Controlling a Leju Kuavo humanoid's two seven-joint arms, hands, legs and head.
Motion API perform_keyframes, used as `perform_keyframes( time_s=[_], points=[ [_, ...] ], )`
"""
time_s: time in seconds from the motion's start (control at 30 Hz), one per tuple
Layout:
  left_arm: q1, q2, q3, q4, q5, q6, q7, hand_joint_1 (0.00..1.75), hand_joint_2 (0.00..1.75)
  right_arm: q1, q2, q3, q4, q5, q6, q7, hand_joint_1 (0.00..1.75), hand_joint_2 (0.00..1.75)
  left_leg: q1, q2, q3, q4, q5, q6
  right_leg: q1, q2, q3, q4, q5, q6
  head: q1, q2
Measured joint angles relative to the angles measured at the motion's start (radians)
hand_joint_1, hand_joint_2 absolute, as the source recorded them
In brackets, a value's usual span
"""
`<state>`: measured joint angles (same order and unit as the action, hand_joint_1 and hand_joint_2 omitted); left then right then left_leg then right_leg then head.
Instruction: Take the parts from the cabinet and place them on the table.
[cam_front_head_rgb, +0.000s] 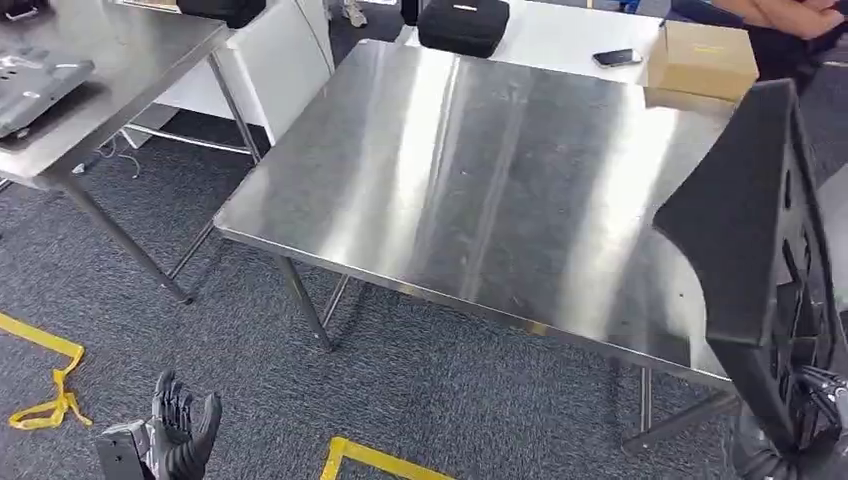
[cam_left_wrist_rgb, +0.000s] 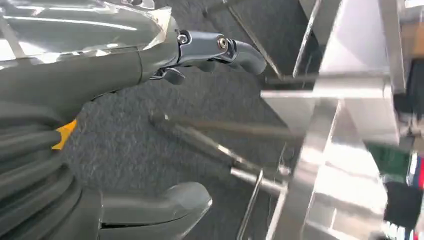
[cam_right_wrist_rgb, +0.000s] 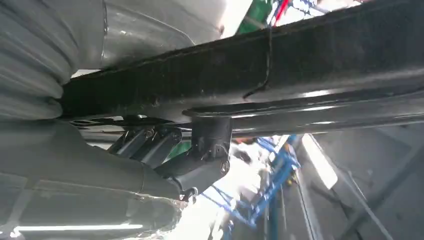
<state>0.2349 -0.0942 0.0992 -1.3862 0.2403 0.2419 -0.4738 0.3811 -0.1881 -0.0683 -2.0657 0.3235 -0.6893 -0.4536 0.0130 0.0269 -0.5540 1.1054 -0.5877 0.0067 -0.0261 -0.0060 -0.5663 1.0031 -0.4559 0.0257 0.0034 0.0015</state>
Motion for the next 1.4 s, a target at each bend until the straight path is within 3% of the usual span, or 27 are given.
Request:
perform_keyframes(
  time_s=[0.07, 0.1, 0.13, 0.2, 0.23, 0.27, 0.3, 0.4, 0.43, 0.47, 0.5, 0.57, 0.6, 0.63, 0.7, 0.77, 0.8, 0.83, 0.93, 0.97, 1.03, 1.1, 1.13, 1.2, 1.27, 1.33, 1.4],
  points=[
    [0.002, 0.007, -0.008, 0.012, -0.007, -0.01, -0.001, 0.0, 1.75, -0.013, -0.019, 0.0, 0.0, 0.014, 0.008, 0.006, 1.69, 1.75, 0.0, -0.023, -0.077, 0.155, -0.068, -0.001, 0.004, 0.025, -0.003, 0.001, 0.002, -0.006, -0.001, 0.0],
    [0.003, 0.011, -0.012, 0.016, -0.014, -0.018, 0.001, 0.0, 1.75, -0.015, -0.025, 0.001, 0.0, 0.019, 0.008, 0.011, 1.69, 1.75, 0.0, -0.025, -0.103, 0.197, -0.073, 0.0, 0.006, 0.038, -0.004, 0.001, 0.001, -0.006, 0.0, 0.0],
    [0.002, 0.016, -0.018, 0.018, -0.023, -0.026, 0.004, 0.0, 1.75, -0.02, -0.029, 0.001, 0.002, 0.024, 0.008, 0.017, 1.69, 1.75, 0.0, -0.026, -0.106, 0.191, -0.053, 0.002, 0.007, 0.052, -0.004, 0.002, 0.002, -0.006, 0.0, 0.0],
    [-0.001, 0.023, -0.025, 0.021, -0.034, -0.037, 0.008, 0.0, 1.75, -0.028, -0.032, 0.003, 0.003, 0.042, 0.007, 0.027, 1.69, 1.75, 0.0, -0.037, -0.055, 0.071, 0.034, 0.009, 0.007, 0.079, -0.003, 0.006, 0.002, -0.005, -0.001, 0.0],
    [-0.004, 0.026, -0.026, 0.022, -0.042, -0.044, 0.013, 0.0, 1.75, -0.029, -0.034, 0.003, 0.003, 0.052, 0.005, 0.034, 1.69, 1.75, 0.001, -0.058, -0.016, -0.015, 0.079, 0.014, 0.007, 0.091, -0.001, 0.007, 0.001, -0.005, -0.002, 0.0],
    [-0.008, 0.028, -0.026, 0.023, -0.046, -0.049, 0.016, 0.0, 1.75, -0.029, -0.036, 0.003, 0.003, 0.06, 0.004, 0.038, 1.69, 1.75, 0.005, -0.113, 0.009, -0.069, 0.083, 0.02, 0.006, 0.1, -0.003, 0.008, 0.002, -0.003, -0.002, 0.0],
    [-0.009, 0.029, -0.027, 0.025, -0.052, -0.051, 0.02, 0.0, 1.75, -0.031, -0.037, 0.004, 0.003, 0.064, 0.002, 0.041, 1.69, 1.75, 0.005, -0.112, 0.011, -0.08, 0.082, 0.016, 0.017, 0.111, -0.01, 0.012, 0.003, 0.001, 0.001, 0.0],
    [-0.012, 0.029, -0.031, 0.025, -0.055, -0.053, 0.022, 0.0, 1.75, -0.029, -0.041, 0.007, 0.003, 0.07, -0.001, 0.045, 1.69, 1.75, -0.01, -0.076, 0.009, -0.081, 0.087, 0.03, 0.004, 0.143, -0.021, 0.003, 0.015, 0.024, -0.001, 0.0],
    [-0.016, 0.028, -0.032, 0.025, -0.055, -0.053, 0.022, 0.0, 1.75, -0.029, -0.044, 0.008, 0.002, 0.07, -0.002, 0.045, 1.69, 1.75, 0.001, -0.058, 0.014, -0.097, 0.098, 0.043, 0.012, 0.138, -0.029, 0.009, 0.014, 0.03, 0.0, 0.0],
    [-0.019, 0.03, -0.032, 0.025, -0.056, -0.054, 0.022, 0.0, 1.75, -0.029, -0.046, 0.009, 0.002, 0.071, -0.002, 0.045, 1.69, 1.75, -0.002, -0.048, 0.017, -0.102, 0.101, 0.047, 0.01, 0.077, -0.042, 0.03, 0.001, 0.029, 0.0, 0.0],
    [-0.019, 0.031, -0.032, 0.025, -0.056, -0.054, 0.022, 0.0, 1.75, -0.033, -0.049, 0.01, 0.002, 0.071, -0.002, 0.045, 1.69, 1.75, -0.002, -0.035, 0.016, -0.103, 0.102, 0.053, 0.014, 0.041, -0.067, 0.081, -0.029, 0.024, 0.008, 0.0],
    [-0.017, 0.031, -0.032, 0.027, -0.056, -0.054, 0.022, 0.0, 1.75, -0.034, -0.051, 0.011, 0.002, 0.071, -0.002, 0.045, 1.69, 1.75, -0.004, -0.005, 0.012, -0.102, 0.102, 0.054, 0.012, 0.02, -0.148, 0.249, -0.099, 0.018, 0.008, 0.0],
    [-0.017, 0.031, -0.032, 0.027, -0.056, -0.054, 0.022, 0.0, 1.75, -0.034, -0.051, 0.013, 0.002, 0.071, -0.002, 0.045, 1.69, 1.75, -0.004, 0.009, 0.01, -0.102, 0.102, 0.054, 0.011, 0.018, -0.179, 0.316, -0.118, 0.021, 0.01, 0.0],
    [-0.017, 0.031, -0.032, 0.029, -0.056, -0.054, 0.022, 0.0, 1.75, -0.034, -0.052, 0.014, 0.002, 0.071, -0.002, 0.046, 1.69, 1.75, -0.004, 0.022, 0.01, -0.102, 0.102, 0.053, 0.009, 0.017, -0.184, 0.328, -0.116, 0.03, 0.01, 0.0],
    [-0.018, 0.031, -0.033, 0.032, -0.056, -0.054, 0.023, 0.0, 1.75, -0.033, -0.053, 0.014, 0.002, 0.072, -0.002, 0.047, 1.69, 1.75, -0.002, 0.047, 0.013, -0.101, 0.099, 0.049, 0.003, 0.005, -0.117, 0.21, -0.068, 0.054, 0.01, 0.0],
    [-0.02, 0.031, -0.034, 0.032, -0.061, -0.059, 0.023, 0.0, 1.75, -0.035, -0.055, 0.014, 0.002, 0.087, -0.003, 0.047, 1.69, 1.75, -0.003, 0.056, 0.019, -0.099, 0.093, 0.038, -0.004, -0.028, -0.007, 0.018, -0.015, 0.07, 0.01, 0.0],
    [-0.022, 0.032, -0.034, 0.032, -0.063, -0.06, 0.024, 0.0, 1.75, -0.035, -0.055, 0.014, 0.003, 0.101, -0.004, 0.045, 1.69, 1.75, -0.013, 0.064, 0.009, -0.096, 0.086, 0.029, 0.001, -0.035, 0.009, 0.004, -0.009, 0.059, 0.01, 0.0],
    [-0.026, 0.032, -0.034, 0.034, -0.064, -0.06, 0.024, 0.0, 1.75, -0.033, -0.054, 0.014, 0.003, 0.113, -0.005, 0.044, 1.69, 1.75, -0.013, 0.067, 0.015, -0.097, 0.086, 0.024, 0.006, -0.026, 0.005, 0.003, -0.006, 0.044, 0.004, 0.0],
    [-0.031, 0.032, -0.038, 0.034, -0.07, -0.06, 0.024, 0.0, 1.75, -0.04, -0.053, 0.015, 0.004, 0.137, -0.005, 0.044, 1.69, 1.75, -0.009, 0.08, 0.022, -0.099, 0.085, 0.01, 0.001, -0.014, 0.004, 0.003, -0.004, 0.022, 0.003, 0.0],
    [-0.031, 0.032, -0.039, 0.034, -0.072, -0.06, 0.025, 0.0, 1.75, -0.042, -0.052, 0.015, 0.004, 0.148, -0.005, 0.045, 1.69, 1.75, -0.002, 0.048, 0.017, -0.083, 0.072, 0.003, -0.007, -0.011, 0.005, 0.001, -0.003, 0.016, 0.002, 0.0],
    [-0.028, 0.032, -0.041, 0.035, -0.075, -0.06, 0.026, 0.0, 1.75, -0.056, -0.049, 0.015, 0.005, 0.165, -0.005, 0.051, 1.69, 1.75, 0.0, -0.012, -0.037, 0.035, -0.003, -0.001, -0.005, -0.008, 0.004, 0.001, -0.003, 0.0, -0.002, 0.0],
    [-0.021, 0.032, -0.041, 0.037, -0.076, -0.06, 0.029, 0.0, 1.75, -0.063, -0.045, 0.016, 0.007, 0.175, -0.005, 0.051, 1.69, 1.75, 0.0, -0.026, -0.116, 0.187, -0.063, -0.004, 0.0, -0.001, 0.003, 0.001, -0.003, -0.005, -0.002, 0.0],
    [-0.019, 0.032, -0.041, 0.039, -0.078, -0.06, 0.032, 0.0, 1.75, -0.065, -0.044, 0.016, 0.009, 0.178, -0.005, 0.054, 1.69, 1.75, 0.0, -0.026, -0.136, 0.216, -0.061, -0.003, 0.002, 0.003, 0.003, 0.001, -0.003, -0.005, -0.002, 0.0],
    [-0.019, 0.032, -0.041, 0.04, -0.083, -0.06, 0.036, 0.0, 1.75, -0.068, -0.043, 0.016, 0.011, 0.18, -0.005, 0.055, 1.69, 1.75, 0.0, -0.026, -0.107, 0.136, 0.009, 0.002, 0.003, 0.011, 0.005, 0.002, -0.003, -0.005, -0.002, 0.0],
    [-0.02, 0.032, -0.041, 0.04, -0.087, -0.06, 0.039, 0.0, 1.75, -0.073, -0.043, 0.016, 0.013, 0.182, -0.005, 0.055, 1.69, 1.75, 0.0, -0.031, -0.02, -0.043, 0.099, 0.011, 0.003, 0.02, 0.009, 0.002, -0.004, -0.004, -0.002, 0.0],
    [-0.022, 0.032, -0.042, 0.04, -0.093, -0.06, 0.042, 0.0, 1.75, -0.076, -0.043, 0.015, 0.014, 0.184, -0.005, 0.055, 1.69, 1.75, -0.004, -0.034, -0.008, -0.084, 0.095, 0.016, 0.015, 0.023, 0.003, 0.006, -0.007, 0.004, 0.0, 0.0],
    [-0.022, 0.032, -0.046, 0.04, -0.093, -0.063, 0.042, 0.0, 1.75, -0.076, -0.044, 0.013, 0.014, 0.185, -0.005, 0.055, 1.69, 1.75, -0.012, -0.033, -0.01, -0.083, 0.094, 0.025, 0.011, 0.024, 0.002, 0.0, -0.004, 0.015, 0.0, 0.0]
  ],
)
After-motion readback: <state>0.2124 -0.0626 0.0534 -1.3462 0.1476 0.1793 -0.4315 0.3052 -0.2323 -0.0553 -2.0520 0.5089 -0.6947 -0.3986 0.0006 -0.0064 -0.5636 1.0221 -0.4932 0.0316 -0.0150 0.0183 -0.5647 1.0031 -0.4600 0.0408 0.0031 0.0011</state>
